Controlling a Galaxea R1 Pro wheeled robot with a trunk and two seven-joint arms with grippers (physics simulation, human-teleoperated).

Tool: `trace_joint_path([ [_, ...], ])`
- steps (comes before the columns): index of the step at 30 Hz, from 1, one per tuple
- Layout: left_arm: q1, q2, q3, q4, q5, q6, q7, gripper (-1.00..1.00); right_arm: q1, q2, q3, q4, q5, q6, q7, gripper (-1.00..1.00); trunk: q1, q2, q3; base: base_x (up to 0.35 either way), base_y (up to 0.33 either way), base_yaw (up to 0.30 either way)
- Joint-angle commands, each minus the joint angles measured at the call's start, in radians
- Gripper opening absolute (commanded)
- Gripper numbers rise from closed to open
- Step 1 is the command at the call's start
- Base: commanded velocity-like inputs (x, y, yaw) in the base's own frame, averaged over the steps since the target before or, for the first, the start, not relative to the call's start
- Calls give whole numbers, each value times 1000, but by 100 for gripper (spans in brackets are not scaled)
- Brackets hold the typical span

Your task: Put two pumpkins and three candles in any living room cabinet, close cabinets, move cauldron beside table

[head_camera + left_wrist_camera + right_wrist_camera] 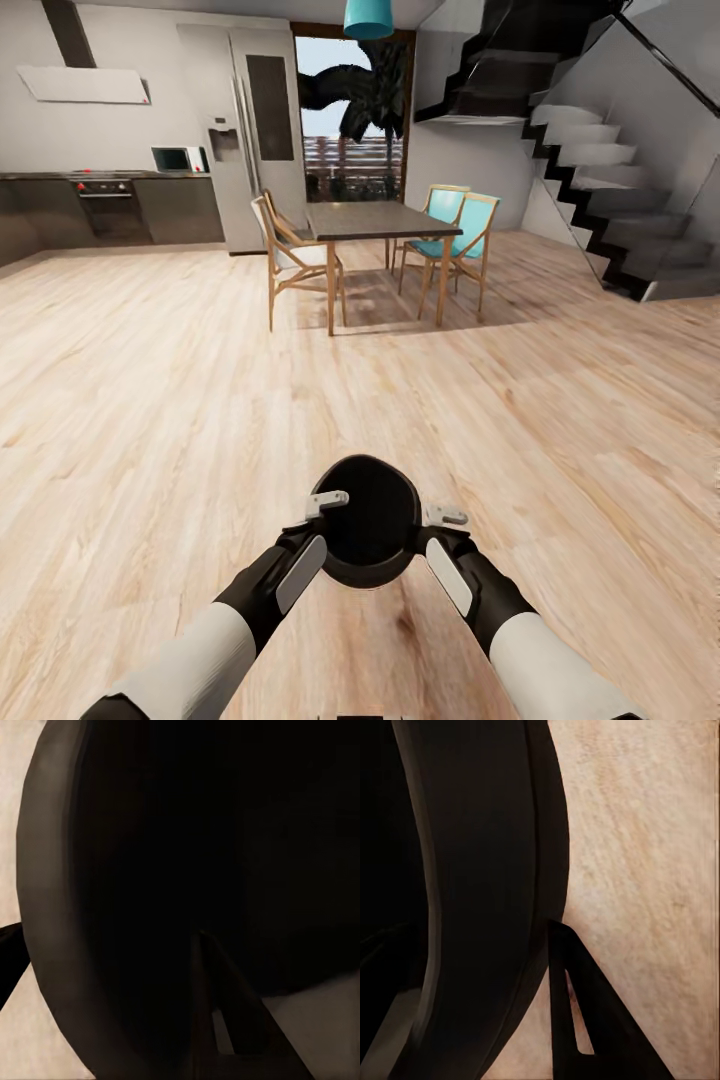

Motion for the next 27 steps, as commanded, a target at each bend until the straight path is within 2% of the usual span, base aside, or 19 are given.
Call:
trace_joint_path([
  [1,0,0,-3,-1,13,0,7,-100,-1,0,5,-9,-29,-4,-5,-100,0,0,-1,312,0,-274],
  [9,0,0,-3,-1,13,0,7,-100,-1,0,5,-9,-29,-4,-5,-100,0,0,-1,281,0,-274],
  [23,0,0,-3,-1,13,0,7,-100,-1,0,5,-8,-30,-4,-5,-100,0,0,-1,8,0,-274],
  [27,-1,0,-3,-1,13,0,7,-100,-1,0,5,-7,-30,-4,-5,-100,0,0,-1,-151,0,-275],
])
